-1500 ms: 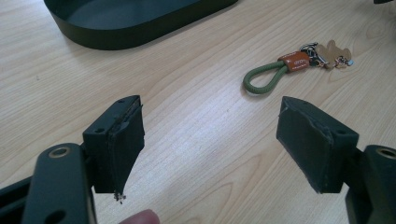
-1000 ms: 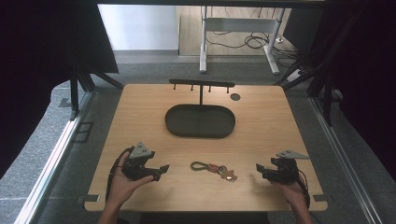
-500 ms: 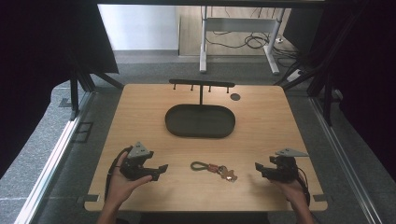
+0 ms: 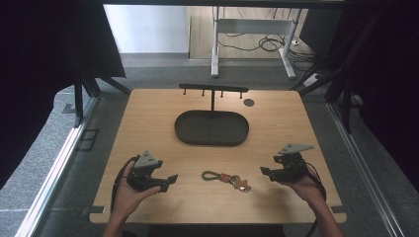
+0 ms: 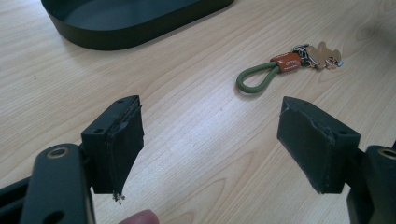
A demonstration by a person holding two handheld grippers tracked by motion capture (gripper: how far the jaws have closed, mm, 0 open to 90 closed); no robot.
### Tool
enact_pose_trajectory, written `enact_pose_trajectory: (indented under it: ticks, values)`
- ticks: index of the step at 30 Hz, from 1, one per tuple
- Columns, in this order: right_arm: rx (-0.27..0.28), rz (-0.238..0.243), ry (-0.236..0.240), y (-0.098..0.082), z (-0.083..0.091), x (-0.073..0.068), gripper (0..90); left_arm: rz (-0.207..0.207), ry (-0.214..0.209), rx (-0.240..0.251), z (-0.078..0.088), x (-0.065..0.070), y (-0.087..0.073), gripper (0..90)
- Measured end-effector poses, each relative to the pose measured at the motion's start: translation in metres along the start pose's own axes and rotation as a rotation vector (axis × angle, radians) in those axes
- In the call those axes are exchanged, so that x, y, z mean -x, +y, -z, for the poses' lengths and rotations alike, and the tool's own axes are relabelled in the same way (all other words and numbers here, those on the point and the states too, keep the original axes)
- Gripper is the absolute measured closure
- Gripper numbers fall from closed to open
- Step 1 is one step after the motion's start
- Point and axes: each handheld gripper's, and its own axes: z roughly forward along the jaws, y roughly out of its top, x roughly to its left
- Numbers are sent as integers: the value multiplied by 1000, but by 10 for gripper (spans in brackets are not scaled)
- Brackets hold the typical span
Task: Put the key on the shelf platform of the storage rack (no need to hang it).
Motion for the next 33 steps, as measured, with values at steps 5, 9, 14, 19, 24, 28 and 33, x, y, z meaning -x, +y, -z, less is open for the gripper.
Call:
enact_pose_trajectory:
  ticks: [5, 9, 14, 19, 24, 28, 33]
  values:
    - [-26, 30, 22, 14, 1, -2, 323, 4, 2, 8, 3, -1, 0, 230]
    - [-48, 65, 47, 27, 0, -9, 345, 3, 2, 15, 5, -2, 0, 230]
    - [-77, 83, 72, 33, -8, -13, 362, 8, 0, 10, 5, -3, -1, 230]
    - [-100, 117, 113, 41, -15, -18, 407, 13, 0, 12, 5, -4, -1, 231]
    - [-121, 141, 125, 45, -19, -23, 433, 12, 0, 11, 5, -4, -1, 231]
    - [-138, 156, 141, 47, -22, -28, 451, 11, -1, 12, 4, -4, -1, 231]
    - [-162, 175, 155, 47, -27, -31, 466, 7, -3, 2, 2, -3, -1, 231]
